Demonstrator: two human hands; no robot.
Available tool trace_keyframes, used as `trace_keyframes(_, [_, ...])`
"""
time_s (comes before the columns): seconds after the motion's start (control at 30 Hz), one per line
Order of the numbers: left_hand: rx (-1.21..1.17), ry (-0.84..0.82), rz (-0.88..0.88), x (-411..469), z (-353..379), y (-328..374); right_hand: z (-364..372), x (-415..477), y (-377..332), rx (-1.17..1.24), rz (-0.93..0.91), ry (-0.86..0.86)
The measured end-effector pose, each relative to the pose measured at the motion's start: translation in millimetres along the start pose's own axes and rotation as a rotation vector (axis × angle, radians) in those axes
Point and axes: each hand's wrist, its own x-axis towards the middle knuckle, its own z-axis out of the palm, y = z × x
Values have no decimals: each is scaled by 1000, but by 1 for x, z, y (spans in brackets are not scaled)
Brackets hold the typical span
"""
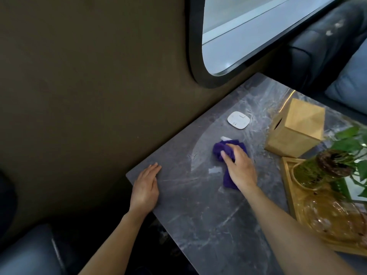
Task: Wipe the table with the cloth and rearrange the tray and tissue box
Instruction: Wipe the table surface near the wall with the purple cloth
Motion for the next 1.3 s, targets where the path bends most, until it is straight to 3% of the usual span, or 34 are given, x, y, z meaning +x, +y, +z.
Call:
trace_keyframes(0.23, [144,-18,28,17,-3,9,44,-74,-21,-226,-443,-155])
trace_keyframes(0.5, [223,0,59,15,5,9,69,-172,-41,-259,-822,-449])
trace_keyframes(0.63, [231,2,53,16,3,11,60,-189,-56,-188,-605,-595])
trace_keyframes(0.7, [236,12,54,16,3,13,58,-184,-54,-79,-731,-677])
trace_keyframes(0.73, [232,17,56,16,3,13,53,-178,-54,38,-708,-717])
trace_keyframes(0.83, [220,27,55,14,4,13,28,-150,-51,407,-438,-601])
trace_keyframes(0.9, [215,51,48,14,5,14,9,-124,-45,455,-390,-397])
trace_keyframes(1.03, [209,101,37,13,6,14,-27,-57,-20,262,-257,-57])
trace_keyframes(1.2, [216,106,45,15,9,11,-46,8,23,-312,-139,-204])
trace_keyframes(1.3, [212,109,45,16,9,10,-42,22,34,-327,-29,-215])
